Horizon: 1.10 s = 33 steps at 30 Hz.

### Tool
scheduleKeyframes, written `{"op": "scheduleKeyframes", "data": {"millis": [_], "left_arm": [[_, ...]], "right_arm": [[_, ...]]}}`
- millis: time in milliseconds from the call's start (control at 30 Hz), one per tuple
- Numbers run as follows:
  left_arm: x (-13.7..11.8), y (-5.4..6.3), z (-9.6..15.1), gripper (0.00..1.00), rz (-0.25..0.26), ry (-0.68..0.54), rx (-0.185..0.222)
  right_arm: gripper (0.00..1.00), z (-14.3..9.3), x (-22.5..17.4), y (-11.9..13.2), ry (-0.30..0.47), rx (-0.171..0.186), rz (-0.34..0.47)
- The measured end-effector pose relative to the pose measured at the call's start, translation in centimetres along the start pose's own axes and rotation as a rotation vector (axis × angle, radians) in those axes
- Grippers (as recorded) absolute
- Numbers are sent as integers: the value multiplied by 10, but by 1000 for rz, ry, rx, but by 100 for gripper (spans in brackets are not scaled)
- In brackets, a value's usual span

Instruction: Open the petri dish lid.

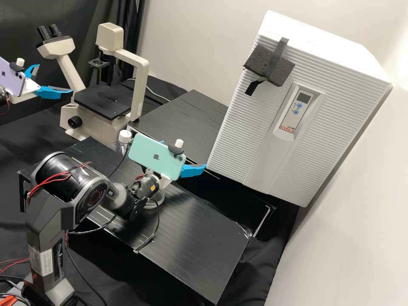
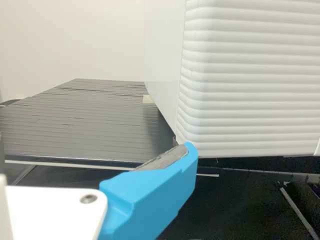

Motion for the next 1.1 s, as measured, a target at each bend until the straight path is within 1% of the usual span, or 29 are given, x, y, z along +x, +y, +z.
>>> {"op": "scheduleKeyframes", "data": {"millis": [300,400,500,667,733,800,1000,1100], "left_arm": [[0,0,0,100,0,0,0],[0,0,0,100,0,0,0],[0,0,0,100,0,0,0],[0,0,0,100,0,0,0],[0,0,0,100,0,0,0],[0,0,0,100,0,0,0],[0,0,0,100,0,0,0],[0,0,0,100,0,0,0]], "right_arm": [[100,0,0,0,3,0,3],[100,1,-8,-1,-1,0,-2],[100,0,-27,-1,8,0,2],[100,-8,-57,2,68,5,46],[100,-12,-73,3,105,13,62],[100,-13,-87,1,128,14,53],[100,-11,-119,-8,151,31,14],[100,-10,-133,-12,170,25,-5]]}}
